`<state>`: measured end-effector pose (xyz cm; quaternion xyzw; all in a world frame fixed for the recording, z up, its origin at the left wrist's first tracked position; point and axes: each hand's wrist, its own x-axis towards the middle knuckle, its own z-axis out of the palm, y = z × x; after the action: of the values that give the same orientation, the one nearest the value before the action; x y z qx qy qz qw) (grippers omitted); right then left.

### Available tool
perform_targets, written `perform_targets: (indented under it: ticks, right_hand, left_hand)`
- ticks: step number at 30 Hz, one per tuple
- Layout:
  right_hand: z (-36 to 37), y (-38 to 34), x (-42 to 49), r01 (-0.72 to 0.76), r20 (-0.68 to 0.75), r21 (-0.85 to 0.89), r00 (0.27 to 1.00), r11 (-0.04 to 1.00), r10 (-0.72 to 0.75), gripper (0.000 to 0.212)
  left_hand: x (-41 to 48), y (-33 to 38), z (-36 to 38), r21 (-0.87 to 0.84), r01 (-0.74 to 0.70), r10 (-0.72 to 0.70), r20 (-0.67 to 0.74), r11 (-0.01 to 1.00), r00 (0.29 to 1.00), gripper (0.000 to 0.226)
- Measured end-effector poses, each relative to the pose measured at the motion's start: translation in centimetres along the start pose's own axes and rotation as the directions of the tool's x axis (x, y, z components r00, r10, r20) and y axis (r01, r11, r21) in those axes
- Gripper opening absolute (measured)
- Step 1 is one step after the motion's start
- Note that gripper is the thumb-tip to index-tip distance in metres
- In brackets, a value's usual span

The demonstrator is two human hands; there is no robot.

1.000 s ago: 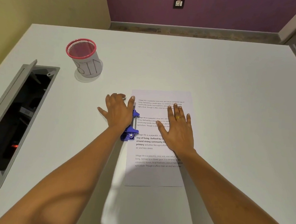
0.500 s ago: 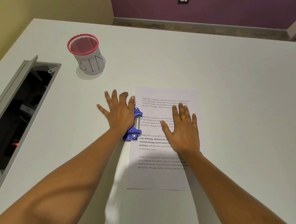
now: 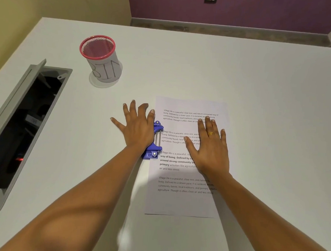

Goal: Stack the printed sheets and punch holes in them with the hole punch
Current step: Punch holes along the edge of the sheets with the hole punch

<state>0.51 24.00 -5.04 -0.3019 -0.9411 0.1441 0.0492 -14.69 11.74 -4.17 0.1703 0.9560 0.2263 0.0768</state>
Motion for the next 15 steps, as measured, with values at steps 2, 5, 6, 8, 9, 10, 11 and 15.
perform_targets:
  ticks: [2,5,6,8,9,10,11,15]
  right_hand:
    - [-0.1,0.0,0.0,-0.002,0.002,-0.009,1.0,1.0,0.002,0.073]
    - [-0.1,-0.1,0.0,-0.007,0.0,-0.014,1.0,1.0,0.007,0.073]
    - [0.0,-0.1,0.0,-0.008,-0.001,-0.012,1.0,1.0,0.008,0.073]
    - [0.0,0.0,0.1,-0.01,-0.003,-0.01,1.0,1.0,0.01,0.072]
    - [0.0,0.0,0.1,-0.011,-0.002,-0.01,1.0,1.0,0.011,0.072]
    - [0.0,0.0,0.1,-0.012,0.0,-0.013,1.0,1.0,0.012,0.072]
    - [0.0,0.0,0.1,-0.012,0.002,-0.016,1.0,1.0,0.012,0.073]
    - [0.0,0.0,0.1,-0.008,0.007,-0.019,1.0,1.0,0.008,0.074]
  left_hand:
    - [0.0,0.0,-0.1,-0.003,0.0,0.0,-0.003,1.0,1.0,0.04]
    - [0.0,0.2,-0.2,-0.02,0.014,-0.014,0.013,1.0,1.0,0.041]
    - [0.1,0.3,-0.4,-0.032,0.021,-0.02,0.025,0.999,0.999,0.041]
    - [0.1,0.6,-0.8,-0.084,0.03,-0.025,0.052,0.996,0.998,0.041]
    - [0.1,0.8,-1.0,-0.115,0.027,-0.02,0.062,0.993,0.998,0.04]
    - [0.1,1.0,-1.2,-0.138,0.019,-0.01,0.067,0.99,0.998,0.038]
    - [0.1,1.2,-1.4,-0.146,0.006,0.004,0.066,0.989,0.998,0.037]
    - [-0.1,1.6,-1.8,-0.169,0.006,0.005,0.065,0.986,0.998,0.035]
